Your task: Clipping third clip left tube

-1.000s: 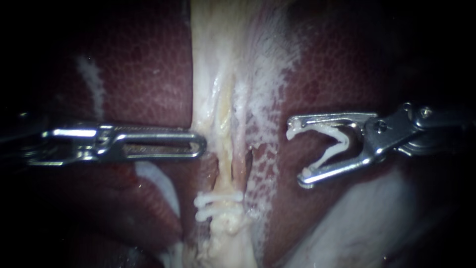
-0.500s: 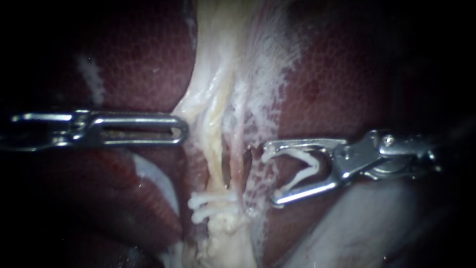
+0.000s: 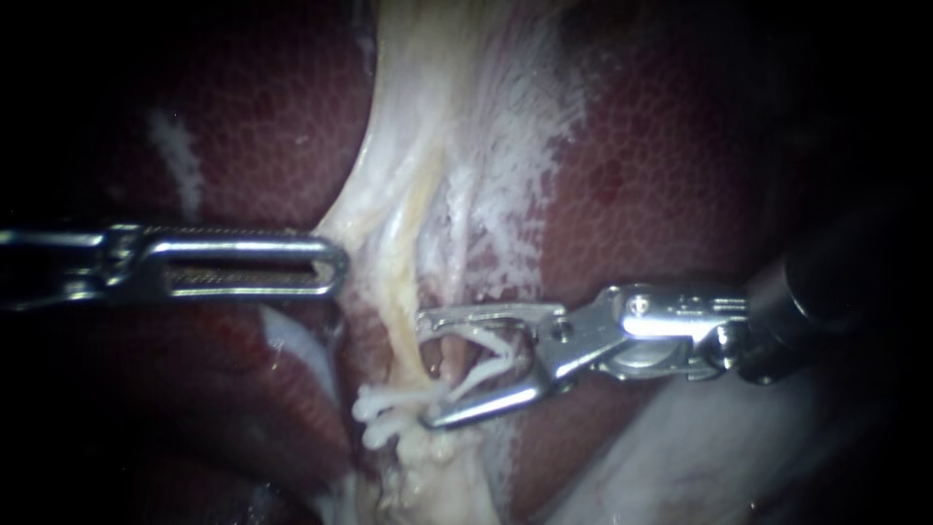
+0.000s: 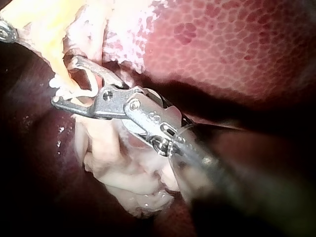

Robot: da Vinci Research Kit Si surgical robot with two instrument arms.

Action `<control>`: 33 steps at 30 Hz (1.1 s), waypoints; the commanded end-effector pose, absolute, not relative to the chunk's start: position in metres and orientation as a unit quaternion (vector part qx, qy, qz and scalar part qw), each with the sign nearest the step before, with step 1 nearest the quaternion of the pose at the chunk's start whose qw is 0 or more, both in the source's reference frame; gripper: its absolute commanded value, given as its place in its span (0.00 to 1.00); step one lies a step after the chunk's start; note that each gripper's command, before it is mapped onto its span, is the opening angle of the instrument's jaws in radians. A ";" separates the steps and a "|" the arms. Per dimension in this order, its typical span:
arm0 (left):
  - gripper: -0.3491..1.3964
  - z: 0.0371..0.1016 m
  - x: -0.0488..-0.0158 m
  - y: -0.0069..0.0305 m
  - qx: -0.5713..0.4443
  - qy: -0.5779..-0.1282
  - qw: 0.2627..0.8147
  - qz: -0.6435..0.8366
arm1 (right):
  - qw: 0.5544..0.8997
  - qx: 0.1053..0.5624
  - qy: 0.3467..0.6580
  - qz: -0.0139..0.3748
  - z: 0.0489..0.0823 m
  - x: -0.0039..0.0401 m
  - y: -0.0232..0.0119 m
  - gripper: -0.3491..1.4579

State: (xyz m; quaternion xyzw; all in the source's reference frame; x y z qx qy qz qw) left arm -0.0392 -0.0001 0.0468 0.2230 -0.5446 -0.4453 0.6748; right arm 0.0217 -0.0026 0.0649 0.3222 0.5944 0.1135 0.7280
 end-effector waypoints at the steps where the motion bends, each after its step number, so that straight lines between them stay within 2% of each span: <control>1: 0.00 0.0468 -0.0393 -0.0001 0.223 -0.545 0.675 -0.445 | 0.728 0.323 0.595 0.113 0.0650 0.0219 -0.0026 0.52; 7: 0.00 0.0467 -0.0393 -0.0002 0.223 -0.545 0.675 -0.445 | 0.721 0.340 0.595 0.106 0.0649 0.0229 -0.0028 0.52; 20: 0.00 0.0470 -0.0393 -0.0002 0.223 -0.545 0.675 -0.445 | 0.700 0.394 0.588 0.094 0.0626 0.0240 -0.0043 0.50; 33: 0.00 0.0472 -0.0393 -0.0004 0.222 -0.545 0.676 -0.444 | 0.696 0.400 0.588 0.098 0.0627 0.0265 -0.0020 0.49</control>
